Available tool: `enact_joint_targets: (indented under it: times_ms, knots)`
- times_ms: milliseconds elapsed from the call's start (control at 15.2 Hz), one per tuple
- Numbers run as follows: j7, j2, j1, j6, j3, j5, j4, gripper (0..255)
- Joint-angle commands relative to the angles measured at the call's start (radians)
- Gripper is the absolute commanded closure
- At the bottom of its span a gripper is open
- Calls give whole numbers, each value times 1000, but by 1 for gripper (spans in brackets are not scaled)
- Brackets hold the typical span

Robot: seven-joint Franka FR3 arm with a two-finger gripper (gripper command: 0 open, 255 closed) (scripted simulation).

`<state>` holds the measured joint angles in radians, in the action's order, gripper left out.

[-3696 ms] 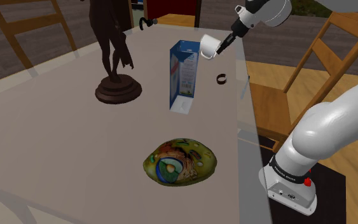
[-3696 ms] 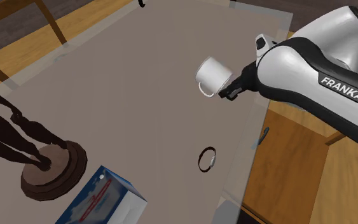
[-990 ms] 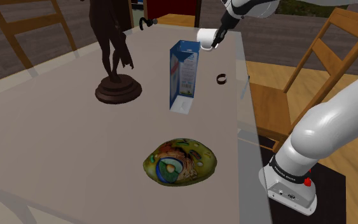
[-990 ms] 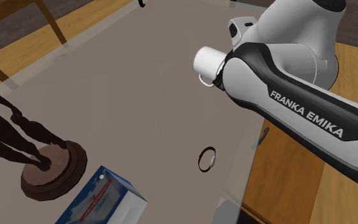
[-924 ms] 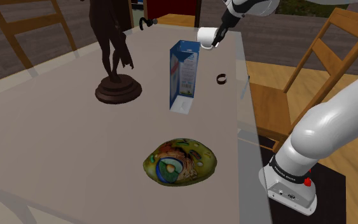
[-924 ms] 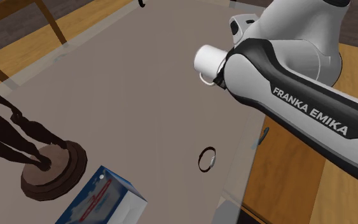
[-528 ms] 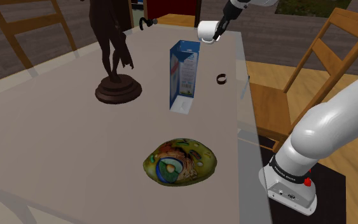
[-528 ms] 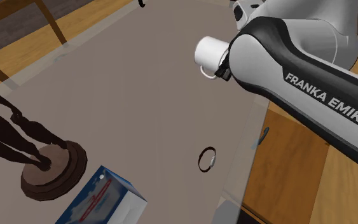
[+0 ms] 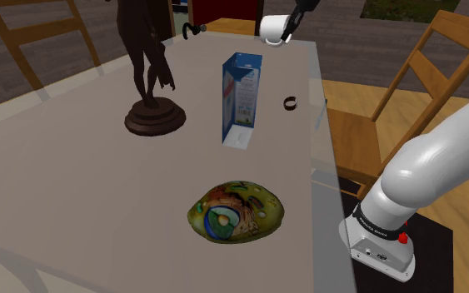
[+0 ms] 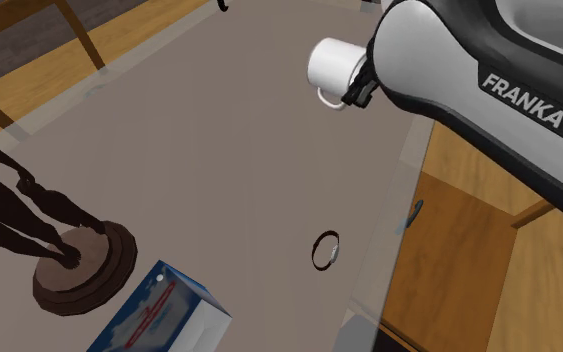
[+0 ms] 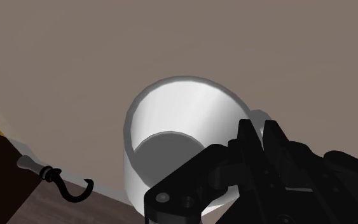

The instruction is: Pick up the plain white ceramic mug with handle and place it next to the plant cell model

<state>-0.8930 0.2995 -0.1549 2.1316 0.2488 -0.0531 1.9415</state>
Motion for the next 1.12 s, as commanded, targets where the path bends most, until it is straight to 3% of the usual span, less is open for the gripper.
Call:
enact_joint_targets:
  times_ms: [0, 594, 1056]
  knots:
    - [1, -8, 1, -28, 1, -1, -37, 255]
    - [8, -39, 4, -145, 2, -5, -184, 255]
    - [188, 93, 32, -138, -132, 60, -52, 255]
